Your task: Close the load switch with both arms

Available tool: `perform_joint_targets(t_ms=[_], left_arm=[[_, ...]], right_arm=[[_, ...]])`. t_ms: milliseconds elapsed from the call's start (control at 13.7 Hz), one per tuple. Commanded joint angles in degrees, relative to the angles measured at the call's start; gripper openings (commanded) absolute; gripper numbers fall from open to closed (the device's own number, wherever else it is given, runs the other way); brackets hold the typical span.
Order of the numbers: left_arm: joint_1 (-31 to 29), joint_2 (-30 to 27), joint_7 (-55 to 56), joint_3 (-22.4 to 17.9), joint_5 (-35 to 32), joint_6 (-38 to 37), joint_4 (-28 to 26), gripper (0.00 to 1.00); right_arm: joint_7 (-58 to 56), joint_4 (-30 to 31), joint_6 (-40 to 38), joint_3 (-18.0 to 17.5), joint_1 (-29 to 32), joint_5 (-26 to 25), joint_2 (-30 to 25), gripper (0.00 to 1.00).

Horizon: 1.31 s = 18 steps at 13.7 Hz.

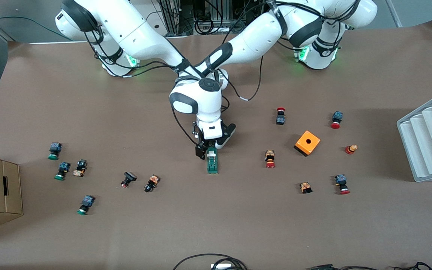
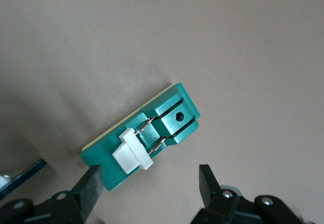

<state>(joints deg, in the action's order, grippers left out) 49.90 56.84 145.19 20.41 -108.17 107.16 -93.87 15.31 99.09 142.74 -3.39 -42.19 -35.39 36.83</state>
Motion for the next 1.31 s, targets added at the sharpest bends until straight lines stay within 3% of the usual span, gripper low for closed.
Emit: perform_joint_targets(t_ms=[0,1238], left_arm=[[0.8,0.6,1.0,-0.7,-0.7,0.1,1.2,1.0],[0.8,0.6,2.5,-0.7,-0.8,0.1,1.1,1.0]], right_arm=[[-0.4,-0.2,1.0,0.0,0.4,-1.3,0.1,0.86],[0.5,-2.0,1.1,0.0,0.2,-0.7,2.8,0.86]])
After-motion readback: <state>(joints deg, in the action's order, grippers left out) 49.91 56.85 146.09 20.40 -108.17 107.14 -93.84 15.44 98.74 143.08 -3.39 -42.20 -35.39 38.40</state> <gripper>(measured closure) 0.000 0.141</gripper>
